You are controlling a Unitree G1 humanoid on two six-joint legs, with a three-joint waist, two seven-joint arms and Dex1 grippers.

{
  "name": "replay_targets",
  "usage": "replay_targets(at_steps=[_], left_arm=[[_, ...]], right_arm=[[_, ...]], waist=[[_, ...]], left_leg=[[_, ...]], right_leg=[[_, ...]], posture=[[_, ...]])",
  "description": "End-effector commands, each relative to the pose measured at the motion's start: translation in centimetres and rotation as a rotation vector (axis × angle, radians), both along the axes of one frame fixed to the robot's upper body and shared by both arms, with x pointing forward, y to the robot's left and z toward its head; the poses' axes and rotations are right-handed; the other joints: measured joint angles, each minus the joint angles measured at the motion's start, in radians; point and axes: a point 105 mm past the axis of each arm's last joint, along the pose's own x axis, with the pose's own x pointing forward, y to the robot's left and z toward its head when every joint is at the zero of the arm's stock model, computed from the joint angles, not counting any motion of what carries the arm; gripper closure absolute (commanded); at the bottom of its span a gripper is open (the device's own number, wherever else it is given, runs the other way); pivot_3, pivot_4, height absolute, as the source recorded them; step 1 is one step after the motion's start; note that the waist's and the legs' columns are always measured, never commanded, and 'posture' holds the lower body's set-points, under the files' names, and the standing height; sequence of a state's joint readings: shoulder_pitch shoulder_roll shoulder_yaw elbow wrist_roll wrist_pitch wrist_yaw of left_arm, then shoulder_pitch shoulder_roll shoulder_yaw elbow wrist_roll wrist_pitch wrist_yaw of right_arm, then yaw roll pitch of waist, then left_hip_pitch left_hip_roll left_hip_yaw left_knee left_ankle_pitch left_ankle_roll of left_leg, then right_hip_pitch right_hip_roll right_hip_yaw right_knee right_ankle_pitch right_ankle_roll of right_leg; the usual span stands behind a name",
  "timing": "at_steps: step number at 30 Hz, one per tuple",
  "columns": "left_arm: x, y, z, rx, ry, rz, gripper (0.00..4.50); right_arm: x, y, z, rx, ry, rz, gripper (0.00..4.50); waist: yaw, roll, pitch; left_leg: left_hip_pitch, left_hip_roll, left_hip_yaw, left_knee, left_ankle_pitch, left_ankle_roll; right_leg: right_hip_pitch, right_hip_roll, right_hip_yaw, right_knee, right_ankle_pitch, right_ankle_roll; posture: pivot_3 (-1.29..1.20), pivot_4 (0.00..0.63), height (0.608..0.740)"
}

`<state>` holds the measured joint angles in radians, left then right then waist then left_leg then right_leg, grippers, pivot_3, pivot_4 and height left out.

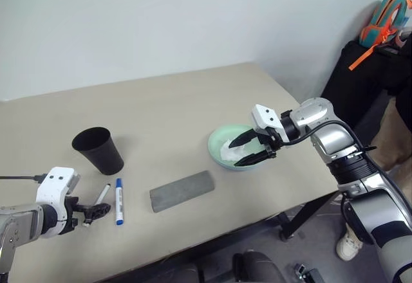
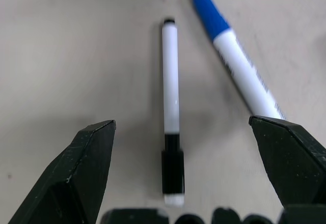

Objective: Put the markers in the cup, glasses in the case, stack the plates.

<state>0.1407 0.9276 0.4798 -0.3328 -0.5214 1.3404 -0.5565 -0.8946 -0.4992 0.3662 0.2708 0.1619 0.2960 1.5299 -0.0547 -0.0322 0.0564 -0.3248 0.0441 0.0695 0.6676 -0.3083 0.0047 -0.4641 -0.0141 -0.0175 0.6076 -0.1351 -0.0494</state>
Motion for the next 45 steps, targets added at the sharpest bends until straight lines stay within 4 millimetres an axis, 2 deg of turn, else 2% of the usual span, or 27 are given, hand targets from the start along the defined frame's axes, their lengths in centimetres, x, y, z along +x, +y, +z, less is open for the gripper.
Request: replay_targets(at_steps=[1,11,22,28,34,45], left_arm=[[1.4,0.0,0.8,0.053,-0.033,-0.025,0.04],[4.1,-0.1,0.4,0.088,-0.03,-0.046,0.04],[5.5,-0.3,-0.2,0.092,-0.014,-0.071,0.04],[6.0,-0.7,0.1,0.061,-0.007,-0.068,0.04],[6.1,0.0,0.9,0.068,-0.004,-0.04,0.04],[5.5,0.5,0.5,0.109,0.044,-0.033,0.04]], right_arm=[[0.2,0.3,1.7,0.027,-0.06,0.013,1.78],[0.2,0.5,1.7,0.032,-0.063,0.013,1.78],[0.1,0.7,1.7,0.04,-0.065,0.014,1.78],[0.0,0.9,1.6,0.047,-0.066,0.015,1.78],[0.0,1.0,1.5,0.051,-0.065,0.015,1.78],[0.0,1.1,1.4,0.057,-0.064,0.014,1.78]], waist=[[0.0,0.0,0.0],[0.0,-0.001,0.0],[0.0,-0.002,0.0],[0.0,-0.002,-0.001],[0.0,-0.002,-0.001],[0.0,-0.002,-0.001]], left_leg=[[0.0,0.0,0.0,0.0,0.0,0.0],[0.0,0.0,0.001,0.0,0.002,0.003],[0.0,0.0,0.001,0.0,0.002,0.003],[0.0,0.0,0.001,0.0,0.002,0.003],[0.0,0.0,0.001,0.0,0.002,0.003],[0.0,0.0,0.0,0.0,0.002,0.003]], right_leg=[[0.0,0.0,0.0,0.0,0.0,0.0],[0.0,0.0,0.001,0.0,0.0,0.0],[0.0,0.0,0.001,0.0,0.0,0.0],[0.0,0.0,0.001,0.001,0.0,0.0],[0.0,0.0,0.001,0.0,0.0,0.001],[0.0,0.0,0.001,0.0,0.0,0.001]], posture=[[0.0,0.0,0.738],[0.0,0.0,0.738],[0.0,0.0,0.738],[0.0,0.0,0.738],[0.0,0.0,0.738],[0.0,0.0,0.738]])
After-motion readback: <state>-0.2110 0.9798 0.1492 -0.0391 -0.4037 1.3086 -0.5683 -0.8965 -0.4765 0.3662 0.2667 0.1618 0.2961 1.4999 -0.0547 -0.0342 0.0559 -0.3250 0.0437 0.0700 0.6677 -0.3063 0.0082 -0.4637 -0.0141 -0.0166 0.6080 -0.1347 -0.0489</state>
